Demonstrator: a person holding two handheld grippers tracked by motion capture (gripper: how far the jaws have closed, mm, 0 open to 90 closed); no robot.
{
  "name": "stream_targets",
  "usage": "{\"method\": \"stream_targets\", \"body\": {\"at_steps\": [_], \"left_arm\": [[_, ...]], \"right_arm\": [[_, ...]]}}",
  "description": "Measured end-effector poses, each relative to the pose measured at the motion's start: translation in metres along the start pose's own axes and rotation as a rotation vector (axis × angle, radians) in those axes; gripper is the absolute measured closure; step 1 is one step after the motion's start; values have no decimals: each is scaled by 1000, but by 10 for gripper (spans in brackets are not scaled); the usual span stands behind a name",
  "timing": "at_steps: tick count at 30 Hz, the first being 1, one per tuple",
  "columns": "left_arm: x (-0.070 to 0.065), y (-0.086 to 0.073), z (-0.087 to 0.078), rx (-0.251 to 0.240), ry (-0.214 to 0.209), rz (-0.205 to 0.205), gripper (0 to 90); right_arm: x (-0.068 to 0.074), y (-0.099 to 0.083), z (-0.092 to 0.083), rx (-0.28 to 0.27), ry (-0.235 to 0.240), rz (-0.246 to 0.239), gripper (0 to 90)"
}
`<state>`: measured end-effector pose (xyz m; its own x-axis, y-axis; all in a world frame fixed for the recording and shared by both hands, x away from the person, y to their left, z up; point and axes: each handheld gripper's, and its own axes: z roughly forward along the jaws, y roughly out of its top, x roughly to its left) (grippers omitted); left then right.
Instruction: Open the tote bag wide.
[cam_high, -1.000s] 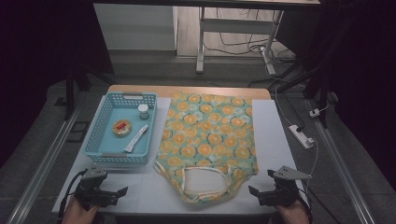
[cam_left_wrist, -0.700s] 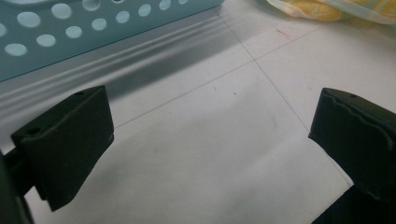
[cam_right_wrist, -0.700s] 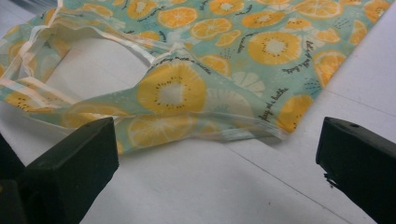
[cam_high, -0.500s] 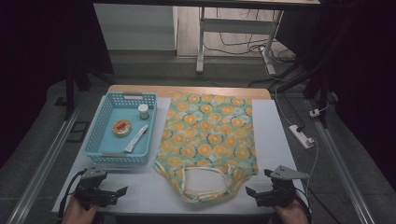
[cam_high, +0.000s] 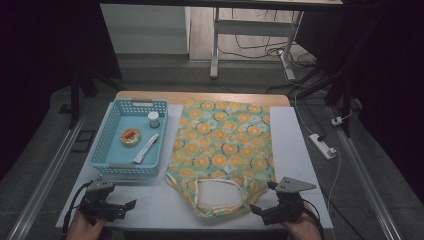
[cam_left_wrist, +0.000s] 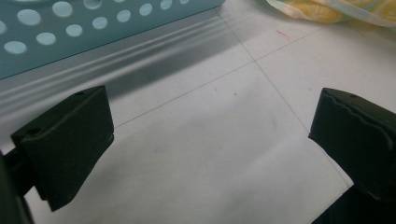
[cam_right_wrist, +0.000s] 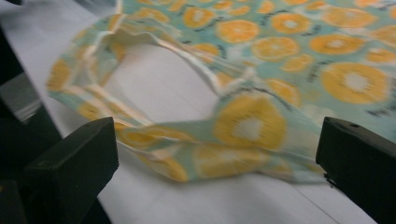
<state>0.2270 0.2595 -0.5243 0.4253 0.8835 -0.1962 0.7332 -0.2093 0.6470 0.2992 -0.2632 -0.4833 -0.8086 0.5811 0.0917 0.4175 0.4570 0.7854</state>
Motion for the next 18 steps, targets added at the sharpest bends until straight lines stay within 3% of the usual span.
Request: {"method": "stream_targets", "body": {"at_steps": [5,18], "left_arm": [[0,0,0,1,-3,-1,0],[0,0,0,3,-6,2,0]], "right_arm": [[8,6,8,32,16,-33,0],[37,22,44,114,152,-117,0]]}}
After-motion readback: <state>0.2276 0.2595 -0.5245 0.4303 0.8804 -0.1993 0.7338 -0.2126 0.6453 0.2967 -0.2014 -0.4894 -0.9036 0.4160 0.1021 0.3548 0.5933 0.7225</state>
